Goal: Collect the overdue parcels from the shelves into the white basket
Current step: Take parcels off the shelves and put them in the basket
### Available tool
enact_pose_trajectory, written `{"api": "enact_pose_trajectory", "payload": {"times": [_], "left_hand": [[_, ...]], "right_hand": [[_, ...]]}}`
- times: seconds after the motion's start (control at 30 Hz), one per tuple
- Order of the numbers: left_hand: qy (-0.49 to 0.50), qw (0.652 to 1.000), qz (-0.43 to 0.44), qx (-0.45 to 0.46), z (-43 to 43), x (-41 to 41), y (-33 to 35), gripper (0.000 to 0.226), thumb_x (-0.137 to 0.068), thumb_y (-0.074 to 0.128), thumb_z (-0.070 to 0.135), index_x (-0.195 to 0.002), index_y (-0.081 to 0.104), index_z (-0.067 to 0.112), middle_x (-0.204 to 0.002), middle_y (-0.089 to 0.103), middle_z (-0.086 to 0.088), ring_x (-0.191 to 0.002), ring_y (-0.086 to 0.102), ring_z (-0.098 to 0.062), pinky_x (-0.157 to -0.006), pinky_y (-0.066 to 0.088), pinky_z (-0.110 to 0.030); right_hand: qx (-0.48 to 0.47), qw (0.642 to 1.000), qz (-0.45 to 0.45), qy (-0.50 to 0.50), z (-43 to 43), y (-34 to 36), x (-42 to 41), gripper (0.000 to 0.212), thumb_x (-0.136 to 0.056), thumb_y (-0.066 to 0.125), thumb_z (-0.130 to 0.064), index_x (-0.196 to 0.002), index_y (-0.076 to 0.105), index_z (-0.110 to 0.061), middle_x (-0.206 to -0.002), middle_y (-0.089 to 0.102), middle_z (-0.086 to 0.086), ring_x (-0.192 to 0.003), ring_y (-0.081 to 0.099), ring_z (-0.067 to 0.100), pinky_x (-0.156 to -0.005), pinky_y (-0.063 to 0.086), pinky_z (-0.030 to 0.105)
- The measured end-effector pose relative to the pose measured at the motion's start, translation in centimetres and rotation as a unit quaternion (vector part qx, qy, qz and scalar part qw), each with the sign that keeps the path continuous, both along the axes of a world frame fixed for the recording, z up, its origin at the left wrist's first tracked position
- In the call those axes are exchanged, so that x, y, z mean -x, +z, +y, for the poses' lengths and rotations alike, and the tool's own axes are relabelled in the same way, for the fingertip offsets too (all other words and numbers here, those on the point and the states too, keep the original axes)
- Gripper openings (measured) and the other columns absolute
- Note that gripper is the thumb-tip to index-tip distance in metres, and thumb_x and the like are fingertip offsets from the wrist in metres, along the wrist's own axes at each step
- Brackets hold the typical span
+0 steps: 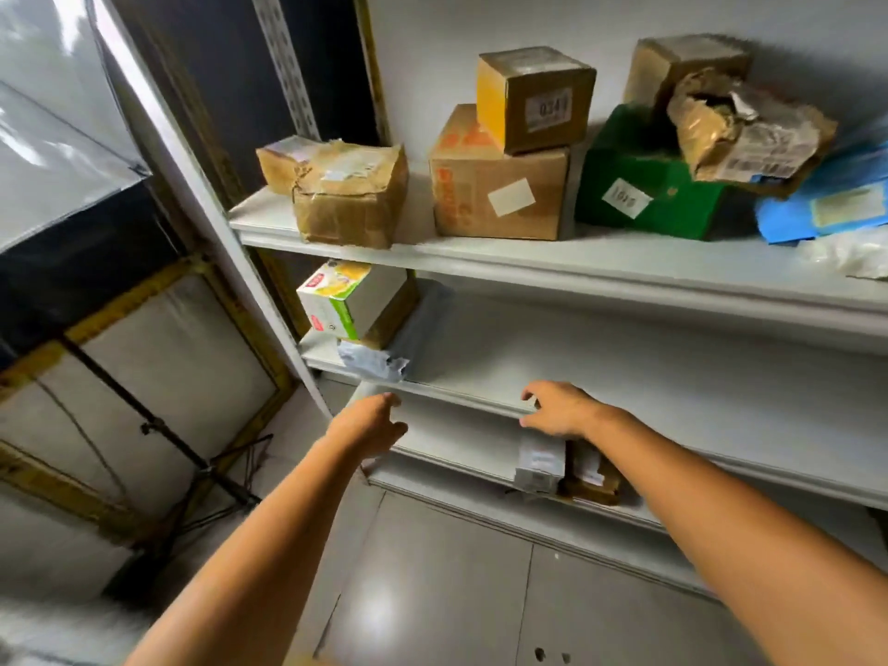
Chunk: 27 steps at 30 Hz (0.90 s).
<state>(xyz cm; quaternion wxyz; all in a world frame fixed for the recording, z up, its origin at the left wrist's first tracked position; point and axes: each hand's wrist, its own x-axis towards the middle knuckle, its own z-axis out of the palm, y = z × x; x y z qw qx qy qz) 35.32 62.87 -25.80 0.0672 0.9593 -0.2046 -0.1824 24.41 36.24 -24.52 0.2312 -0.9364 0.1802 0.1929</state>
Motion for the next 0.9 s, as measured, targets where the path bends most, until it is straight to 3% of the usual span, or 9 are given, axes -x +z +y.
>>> {"api": "enact_pose_trajectory", "payload": {"times": [0.17, 0.47, 0.67, 0.77, 0.9], "left_hand": [[0.045, 0.999, 0.0, 0.017, 5.8, -6.0, 0.9, 0.051, -0.091, 0.06, 0.041, -0.139, 0.052, 0.025, -0.136, 0.061, -0.006, -0.121, 0.058, -0.028, -0.098, 0.049, -0.038], [0.14, 0.988, 0.001, 0.061, 12.9, -13.7, 2.3, 0.045, -0.091, 0.063, 0.038, -0.135, 0.057, 0.027, -0.132, 0.062, -0.001, -0.117, 0.06, -0.023, -0.095, 0.05, -0.036], [0.22, 0.957, 0.019, 0.187, 12.7, -19.0, 2.5, 0.045, -0.096, 0.062, 0.034, -0.137, 0.056, 0.015, -0.13, 0.064, -0.009, -0.112, 0.062, -0.024, -0.087, 0.045, -0.028], [0.233, 0.94, 0.019, 0.249, 11.3, -21.1, 2.4, 0.046, -0.099, 0.057, 0.036, -0.139, 0.055, 0.013, -0.135, 0.061, -0.011, -0.112, 0.061, -0.023, -0.087, 0.042, -0.027], [0.242, 0.908, 0.029, 0.342, 8.9, -23.5, 2.2, 0.051, -0.099, 0.051, 0.048, -0.138, 0.054, 0.016, -0.135, 0.061, -0.01, -0.106, 0.06, -0.02, -0.092, 0.052, -0.037]], "right_hand": [[-0.021, 0.999, -0.035, 0.006, 4.7, 0.3, -7.4, 0.051, -0.089, 0.065, -0.04, -0.135, 0.052, -0.022, -0.132, 0.059, 0.008, -0.116, 0.058, 0.027, -0.098, 0.046, 0.034], [-0.088, 0.992, -0.095, 0.014, 12.0, 0.7, -18.0, 0.047, -0.09, 0.068, -0.031, -0.133, 0.055, -0.016, -0.13, 0.061, 0.01, -0.117, 0.058, 0.027, -0.097, 0.045, 0.034], [-0.134, 0.976, -0.17, -0.018, 13.9, 0.4, -23.4, 0.045, -0.095, 0.063, -0.024, -0.137, 0.052, -0.014, -0.138, 0.054, 0.01, -0.126, 0.05, 0.025, -0.091, 0.037, 0.024], [-0.185, 0.961, -0.199, -0.061, 14.1, 0.2, -25.7, 0.045, -0.096, 0.061, -0.027, -0.137, 0.051, -0.015, -0.139, 0.052, 0.008, -0.127, 0.049, 0.025, -0.093, 0.038, 0.027], [-0.266, 0.933, -0.201, -0.133, 14.2, 0.4, -28.5, 0.051, -0.096, 0.058, -0.04, -0.14, 0.047, -0.018, -0.142, 0.048, 0.008, -0.128, 0.048, 0.025, -0.098, 0.042, 0.032]]}}
